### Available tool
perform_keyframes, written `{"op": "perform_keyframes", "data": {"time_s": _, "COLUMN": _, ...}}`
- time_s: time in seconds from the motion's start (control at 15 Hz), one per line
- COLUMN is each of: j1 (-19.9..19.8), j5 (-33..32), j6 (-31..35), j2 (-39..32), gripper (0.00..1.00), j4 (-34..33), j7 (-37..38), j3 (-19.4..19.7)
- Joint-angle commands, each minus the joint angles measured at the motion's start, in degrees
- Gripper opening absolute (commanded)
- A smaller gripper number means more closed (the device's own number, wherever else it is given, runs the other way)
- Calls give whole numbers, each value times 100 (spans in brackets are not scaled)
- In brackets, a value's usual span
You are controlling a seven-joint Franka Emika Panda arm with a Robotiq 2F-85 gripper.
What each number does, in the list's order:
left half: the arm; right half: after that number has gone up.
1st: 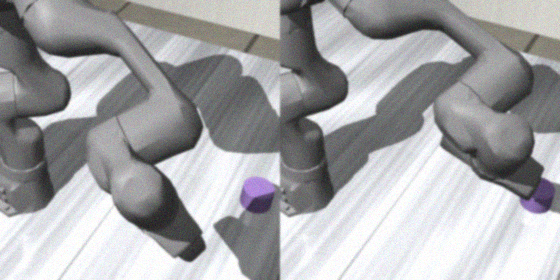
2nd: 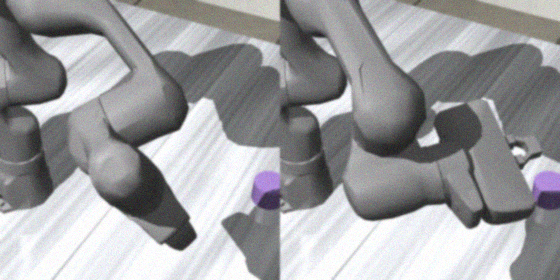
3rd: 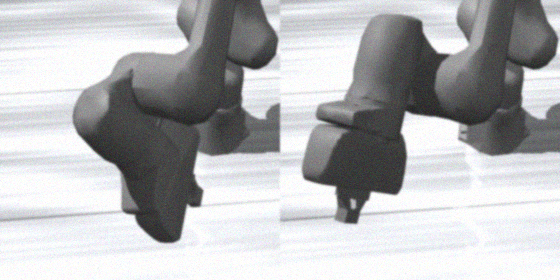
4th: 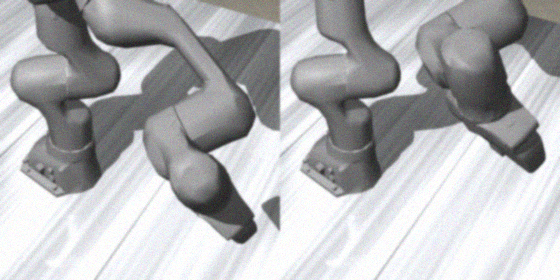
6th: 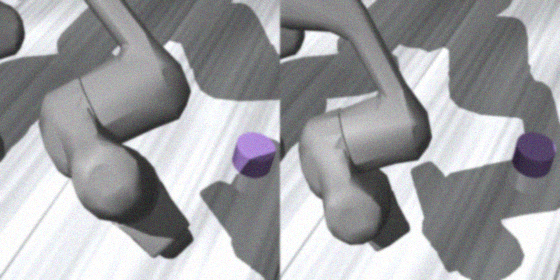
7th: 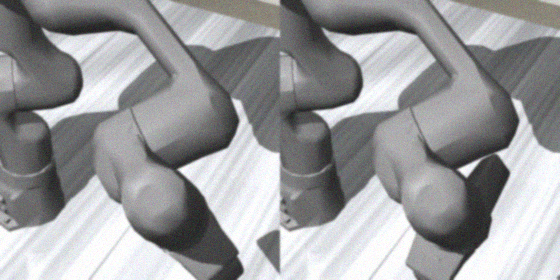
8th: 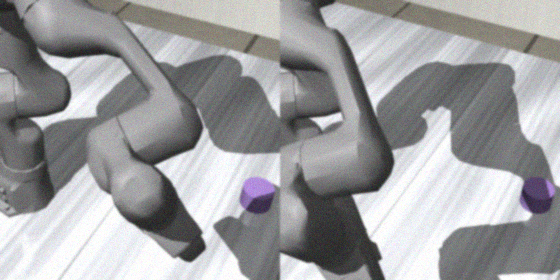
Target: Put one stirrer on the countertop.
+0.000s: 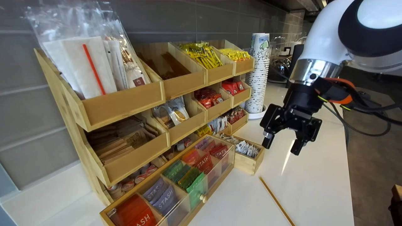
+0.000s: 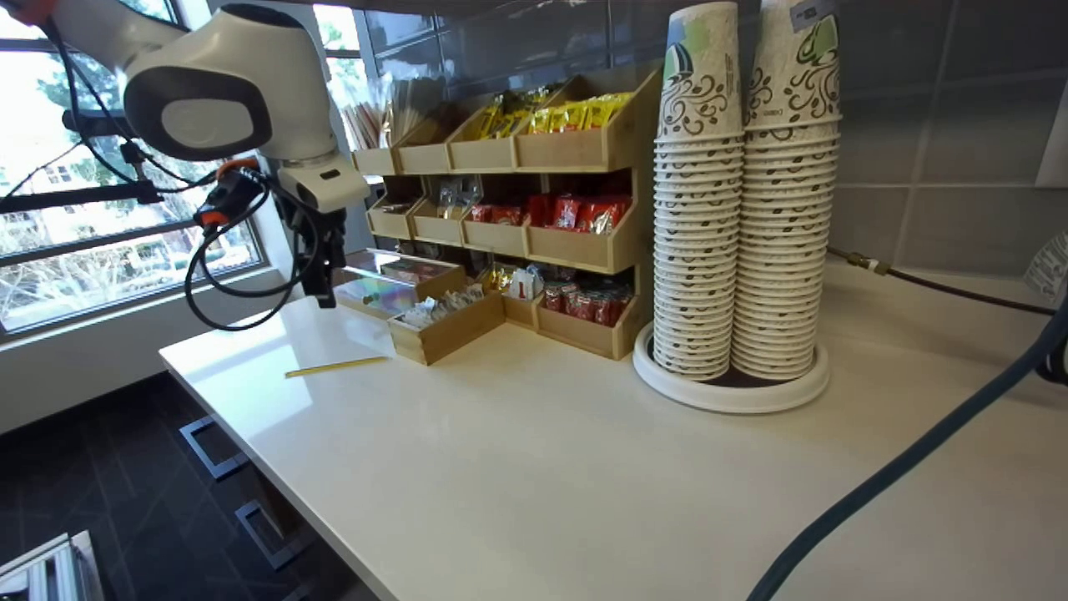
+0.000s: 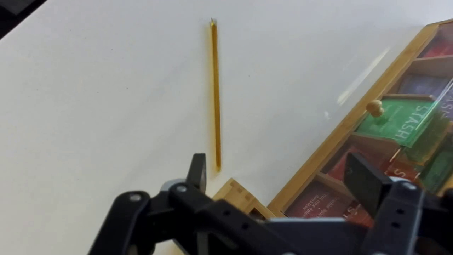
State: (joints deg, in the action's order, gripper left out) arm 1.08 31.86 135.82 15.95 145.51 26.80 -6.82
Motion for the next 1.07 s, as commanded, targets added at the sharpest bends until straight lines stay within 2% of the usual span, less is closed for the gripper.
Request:
{"op": "perform_keyframes", "data": {"time_s": 0.0, "j1": -33, "j5": -637, "j6": -586, "j2": 476, "gripper": 100, "j4": -196, "j7": 403, "j3": 17}}
{"op": "perform_keyframes", "data": {"time_s": 0.47, "j1": -152, "j5": -1321, "j6": -1369, "j2": 1011, "gripper": 100, "j4": -697, "j7": 642, "j3": -34}}
{"op": "perform_keyframes", "data": {"time_s": 0.53, "j1": -70, "j5": -1083, "j6": -1104, "j2": 843, "gripper": 100, "j4": -595, "j7": 459, "j3": 21}}
{"op": "perform_keyframes", "data": {"time_s": 1.0, "j1": -91, "j5": -1179, "j6": -1238, "j2": 955, "gripper": 100, "j4": -661, "j7": 477, "j3": 14}}
